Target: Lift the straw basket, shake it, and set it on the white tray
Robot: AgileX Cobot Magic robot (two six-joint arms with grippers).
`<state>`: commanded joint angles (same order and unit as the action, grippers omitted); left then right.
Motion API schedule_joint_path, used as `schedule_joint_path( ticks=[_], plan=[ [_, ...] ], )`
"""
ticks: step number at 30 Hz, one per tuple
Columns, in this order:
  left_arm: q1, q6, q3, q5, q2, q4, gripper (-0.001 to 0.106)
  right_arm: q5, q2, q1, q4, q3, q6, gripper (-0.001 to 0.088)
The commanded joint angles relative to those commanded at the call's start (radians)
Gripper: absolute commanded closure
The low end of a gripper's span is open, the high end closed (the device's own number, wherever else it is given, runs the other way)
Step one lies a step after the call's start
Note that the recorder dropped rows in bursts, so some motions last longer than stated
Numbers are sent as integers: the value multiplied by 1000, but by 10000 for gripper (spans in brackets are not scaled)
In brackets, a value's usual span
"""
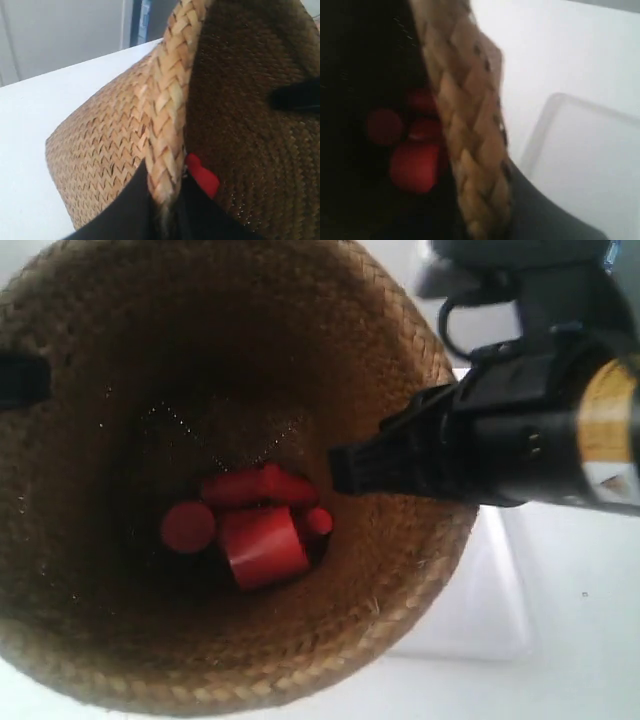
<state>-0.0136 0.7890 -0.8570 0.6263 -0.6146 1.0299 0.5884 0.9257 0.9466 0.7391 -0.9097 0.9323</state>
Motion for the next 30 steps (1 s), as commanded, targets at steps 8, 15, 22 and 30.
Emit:
schedule_joint_path(
  ticks=[8, 15, 22, 30],
  plan=[
    [0, -102, -14, 93, -1, -66, 1053, 149, 69, 33, -164, -45, -56, 868],
    [0, -106, 100, -159, -6, -176, 1053, 130, 123, 5, 323, 46, 280, 868],
    [2, -274, -9, 50, 99, -206, 1053, 221, -2, 128, 57, -111, 77, 868],
    [2, -269, 88, -81, 28, -180, 1053, 221, 132, 73, 426, -5, 358, 868]
  ],
)
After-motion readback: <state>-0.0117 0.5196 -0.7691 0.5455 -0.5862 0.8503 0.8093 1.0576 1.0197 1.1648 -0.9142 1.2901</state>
